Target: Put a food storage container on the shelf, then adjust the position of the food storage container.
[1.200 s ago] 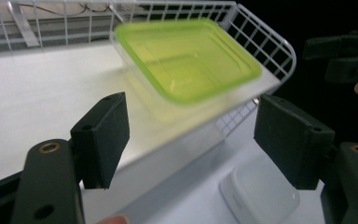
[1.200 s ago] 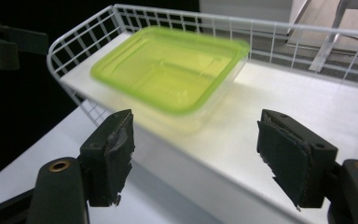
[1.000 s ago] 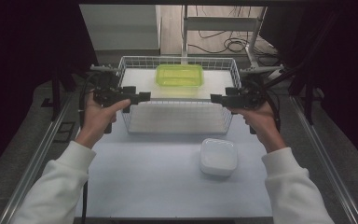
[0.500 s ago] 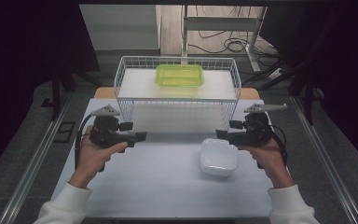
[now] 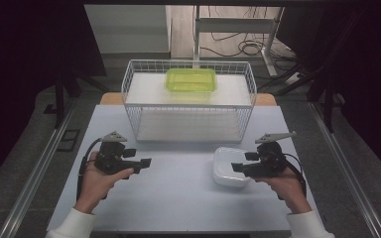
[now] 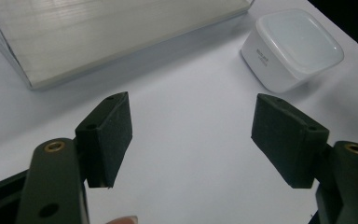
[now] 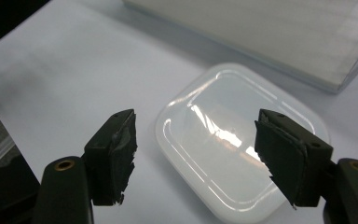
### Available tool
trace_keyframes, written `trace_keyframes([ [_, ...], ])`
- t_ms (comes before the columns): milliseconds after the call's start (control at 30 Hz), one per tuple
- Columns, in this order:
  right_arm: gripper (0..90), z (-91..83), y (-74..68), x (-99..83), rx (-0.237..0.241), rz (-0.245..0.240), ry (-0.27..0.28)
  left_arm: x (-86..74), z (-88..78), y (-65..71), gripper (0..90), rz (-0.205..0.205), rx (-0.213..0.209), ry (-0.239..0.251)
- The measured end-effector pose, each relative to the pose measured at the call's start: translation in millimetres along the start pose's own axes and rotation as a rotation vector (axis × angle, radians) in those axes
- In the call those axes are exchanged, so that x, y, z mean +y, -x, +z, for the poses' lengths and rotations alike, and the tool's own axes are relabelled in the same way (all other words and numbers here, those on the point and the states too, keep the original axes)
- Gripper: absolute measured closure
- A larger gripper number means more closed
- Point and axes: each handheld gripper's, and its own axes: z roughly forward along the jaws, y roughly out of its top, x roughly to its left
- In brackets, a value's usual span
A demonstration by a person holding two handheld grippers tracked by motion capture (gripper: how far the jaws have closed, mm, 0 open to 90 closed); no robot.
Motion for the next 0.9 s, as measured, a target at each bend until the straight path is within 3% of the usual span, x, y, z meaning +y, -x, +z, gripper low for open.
trace_keyframes([
  [233,29.7,2.6,2.4,-3.2,-0.007,0.015,-0.007,-6.4,1.5,-0.2,28.1,-0.007,-0.013,-0.002],
  [333,29.7,2.8,1.9,-3.0,0.002,0.008,-0.004,-6.2,0.0,2.2,28.0,-0.012,-0.04,0.007],
  [567,30.0,5.4,1.8,-2.8,-0.014,0.0,-0.018,-8.0,1.1,5.2,27.3,0.003,-0.01,-0.001],
  [900,32.0,1.2,7.6,-5.5,-0.037,0.023,-0.036,-8.1,5.4,3.0,26.8,-0.005,-0.017,-0.016],
])
